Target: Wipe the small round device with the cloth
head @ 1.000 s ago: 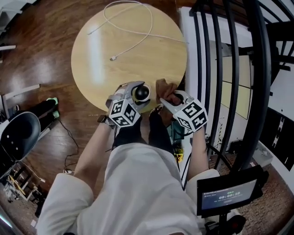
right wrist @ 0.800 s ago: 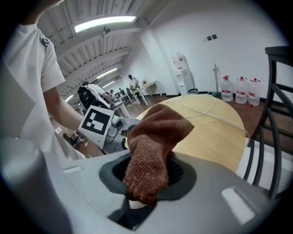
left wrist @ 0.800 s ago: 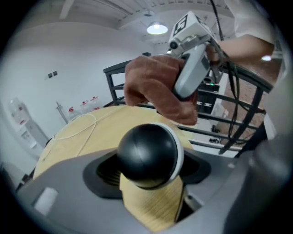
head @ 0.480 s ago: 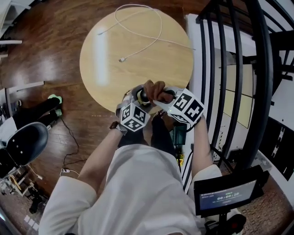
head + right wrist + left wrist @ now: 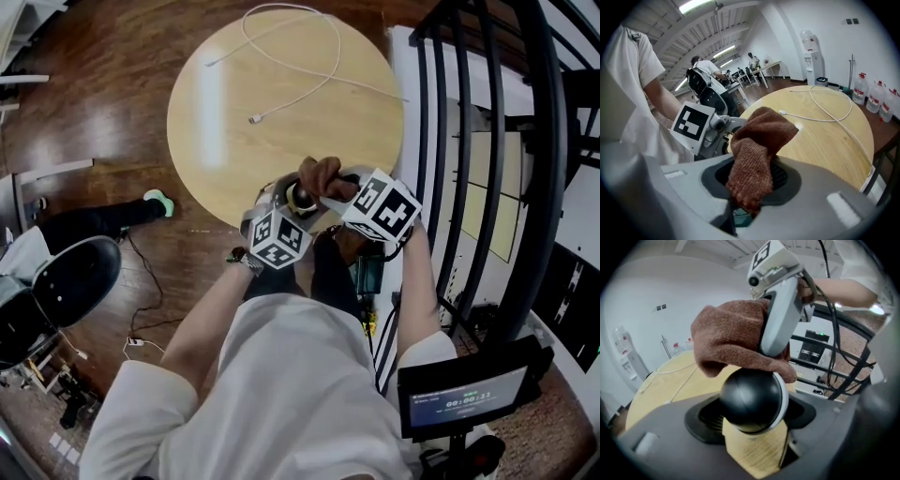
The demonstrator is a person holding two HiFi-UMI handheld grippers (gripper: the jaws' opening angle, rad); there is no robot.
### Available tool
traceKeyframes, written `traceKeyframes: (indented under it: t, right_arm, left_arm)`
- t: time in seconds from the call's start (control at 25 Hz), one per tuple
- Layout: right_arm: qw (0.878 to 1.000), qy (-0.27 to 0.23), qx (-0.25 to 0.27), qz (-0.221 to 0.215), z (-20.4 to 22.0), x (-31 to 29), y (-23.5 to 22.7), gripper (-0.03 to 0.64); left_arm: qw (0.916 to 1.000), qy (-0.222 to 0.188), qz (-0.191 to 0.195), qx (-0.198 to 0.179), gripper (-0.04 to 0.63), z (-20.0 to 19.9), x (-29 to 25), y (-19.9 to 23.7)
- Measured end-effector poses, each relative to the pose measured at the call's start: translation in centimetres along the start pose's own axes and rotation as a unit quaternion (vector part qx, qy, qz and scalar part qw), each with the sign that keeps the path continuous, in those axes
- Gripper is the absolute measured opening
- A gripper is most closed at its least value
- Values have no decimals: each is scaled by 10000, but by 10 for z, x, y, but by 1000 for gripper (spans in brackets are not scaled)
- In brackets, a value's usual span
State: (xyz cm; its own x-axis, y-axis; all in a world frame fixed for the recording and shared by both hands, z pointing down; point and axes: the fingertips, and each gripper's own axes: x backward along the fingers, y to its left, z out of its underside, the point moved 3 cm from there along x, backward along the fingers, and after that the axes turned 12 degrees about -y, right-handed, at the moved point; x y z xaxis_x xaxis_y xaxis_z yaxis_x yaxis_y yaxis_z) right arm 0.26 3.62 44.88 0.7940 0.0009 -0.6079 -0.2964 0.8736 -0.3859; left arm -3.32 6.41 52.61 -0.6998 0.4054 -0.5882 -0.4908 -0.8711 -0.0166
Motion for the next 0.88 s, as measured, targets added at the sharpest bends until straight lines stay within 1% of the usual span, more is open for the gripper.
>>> traceKeyframes:
  t: [0.12, 0.24, 0.28, 0.44, 0.64, 0.76, 0.84, 0.88]
  right_arm:
    - [9992, 311, 229, 72, 3, -1, -6, 101]
    - [9956, 800, 426, 239, 12, -5, -10, 101]
    - [9949, 872, 450, 240, 15, -7, -11, 101]
    - [9955, 837, 386, 217, 20, -15, -18, 101]
    - [9886, 1297, 656, 400, 35, -32, -22, 101]
    - [9869, 1377, 627, 559, 41, -42, -27, 101]
    - [9846, 1468, 665, 674, 47, -49, -29, 101]
    - [9833, 1515, 694, 730, 50, -53, -29, 101]
  left_arm:
    - [10000, 17, 0, -5, 357, 0, 3, -3]
    - [10000, 16, -3, -30, 357, -2, 8, -5]
    - [10000, 9, -7, -29, 357, -2, 9, -6]
    - [10000, -29, 8, -33, 357, -2, 9, -5]
    - [10000, -47, 5, -37, 357, -2, 14, -7]
    - [9999, -123, -16, -46, 359, -2, 15, -7]
    - [9996, -255, 128, -52, 360, -2, 17, -8]
    - [9989, -356, 295, -80, 360, 0, 20, -8]
